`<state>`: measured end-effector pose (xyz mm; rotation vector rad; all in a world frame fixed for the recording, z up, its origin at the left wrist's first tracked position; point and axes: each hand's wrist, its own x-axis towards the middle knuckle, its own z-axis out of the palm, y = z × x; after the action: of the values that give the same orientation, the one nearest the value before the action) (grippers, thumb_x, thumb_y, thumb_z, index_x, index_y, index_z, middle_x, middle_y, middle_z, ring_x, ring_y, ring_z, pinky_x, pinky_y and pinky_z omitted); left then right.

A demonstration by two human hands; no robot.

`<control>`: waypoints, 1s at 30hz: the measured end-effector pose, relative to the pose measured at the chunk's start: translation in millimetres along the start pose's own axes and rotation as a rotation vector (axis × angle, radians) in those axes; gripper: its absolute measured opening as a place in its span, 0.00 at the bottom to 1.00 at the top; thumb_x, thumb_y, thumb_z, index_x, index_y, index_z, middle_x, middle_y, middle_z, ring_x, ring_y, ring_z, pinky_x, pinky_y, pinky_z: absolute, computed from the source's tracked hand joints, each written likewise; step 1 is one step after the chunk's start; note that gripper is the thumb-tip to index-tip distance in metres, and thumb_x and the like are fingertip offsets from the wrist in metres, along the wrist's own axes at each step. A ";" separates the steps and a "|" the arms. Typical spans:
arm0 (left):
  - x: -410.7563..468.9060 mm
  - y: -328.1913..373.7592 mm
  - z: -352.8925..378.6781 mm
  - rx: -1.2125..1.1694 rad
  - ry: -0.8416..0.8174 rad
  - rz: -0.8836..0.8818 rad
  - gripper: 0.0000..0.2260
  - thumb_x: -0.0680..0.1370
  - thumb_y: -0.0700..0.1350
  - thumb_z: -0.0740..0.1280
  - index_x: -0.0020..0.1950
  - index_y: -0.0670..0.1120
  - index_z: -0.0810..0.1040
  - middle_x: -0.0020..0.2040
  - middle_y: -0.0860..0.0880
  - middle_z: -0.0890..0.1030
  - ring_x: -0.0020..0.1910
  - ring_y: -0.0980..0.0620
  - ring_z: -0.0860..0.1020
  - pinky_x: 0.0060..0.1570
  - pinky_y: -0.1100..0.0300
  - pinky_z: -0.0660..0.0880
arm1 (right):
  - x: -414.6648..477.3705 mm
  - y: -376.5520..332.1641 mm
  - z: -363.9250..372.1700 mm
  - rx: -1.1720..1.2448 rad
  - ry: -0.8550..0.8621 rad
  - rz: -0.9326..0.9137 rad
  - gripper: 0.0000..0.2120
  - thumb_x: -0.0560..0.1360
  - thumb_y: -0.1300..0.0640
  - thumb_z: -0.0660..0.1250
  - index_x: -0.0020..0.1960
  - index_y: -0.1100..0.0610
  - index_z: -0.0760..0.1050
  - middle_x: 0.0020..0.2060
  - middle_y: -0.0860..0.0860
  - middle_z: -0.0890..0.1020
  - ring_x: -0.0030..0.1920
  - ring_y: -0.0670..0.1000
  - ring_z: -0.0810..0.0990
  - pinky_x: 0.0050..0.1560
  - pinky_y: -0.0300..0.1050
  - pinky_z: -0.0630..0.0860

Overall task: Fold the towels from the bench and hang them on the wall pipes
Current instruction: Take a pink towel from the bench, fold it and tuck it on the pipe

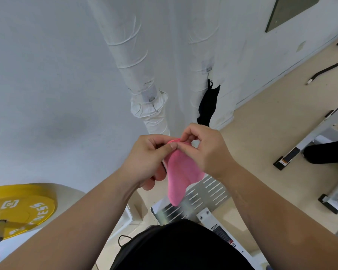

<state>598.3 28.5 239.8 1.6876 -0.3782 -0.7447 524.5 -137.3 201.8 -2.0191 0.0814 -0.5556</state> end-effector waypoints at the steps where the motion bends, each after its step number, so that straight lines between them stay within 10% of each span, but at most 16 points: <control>1: 1.2 -0.5 -2.2 0.012 0.015 0.001 0.12 0.73 0.54 0.71 0.54 0.54 0.87 0.52 0.21 0.76 0.46 0.36 0.77 0.49 0.38 0.66 | 1.3 0.4 -1.5 0.002 -0.028 0.005 0.07 0.74 0.54 0.76 0.42 0.51 0.78 0.35 0.45 0.80 0.41 0.47 0.78 0.45 0.43 0.73; 8: 0.1 0.3 -15.3 0.105 0.044 0.058 0.11 0.71 0.54 0.77 0.49 0.49 0.88 0.47 0.27 0.82 0.45 0.22 0.81 0.42 0.18 0.70 | 4.9 -5.0 -6.7 -0.015 -0.115 -0.032 0.05 0.75 0.56 0.75 0.43 0.51 0.79 0.37 0.46 0.80 0.43 0.45 0.77 0.45 0.35 0.70; 16: 11.2 3.1 -39.3 0.196 0.207 0.132 0.04 0.79 0.38 0.70 0.45 0.40 0.84 0.48 0.30 0.81 0.42 0.46 0.78 0.48 0.47 0.76 | 5.7 24.9 -3.7 -0.114 -0.402 0.080 0.10 0.70 0.47 0.79 0.43 0.42 0.78 0.38 0.48 0.79 0.44 0.47 0.75 0.47 0.46 0.72; 22: 27.4 -13.9 -98.1 0.245 0.380 0.111 0.06 0.81 0.38 0.68 0.44 0.43 0.80 0.41 0.42 0.81 0.42 0.47 0.77 0.47 0.48 0.74 | 10.1 61.3 -23.2 -0.559 -0.487 -0.031 0.19 0.70 0.38 0.74 0.31 0.44 0.68 0.31 0.45 0.73 0.43 0.50 0.68 0.45 0.48 0.65; 30: 33.7 -34.0 -128.2 0.341 0.467 0.090 0.05 0.81 0.38 0.68 0.45 0.42 0.79 0.42 0.41 0.81 0.42 0.47 0.77 0.47 0.47 0.76 | 31.3 66.1 -65.5 -0.697 -0.481 0.024 0.16 0.78 0.41 0.66 0.45 0.52 0.84 0.54 0.49 0.80 0.56 0.53 0.76 0.59 0.53 0.73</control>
<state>702.4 112.5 211.3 2.0833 -0.2569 -0.2080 536.6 -232.8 182.6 -2.7723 0.0042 0.0073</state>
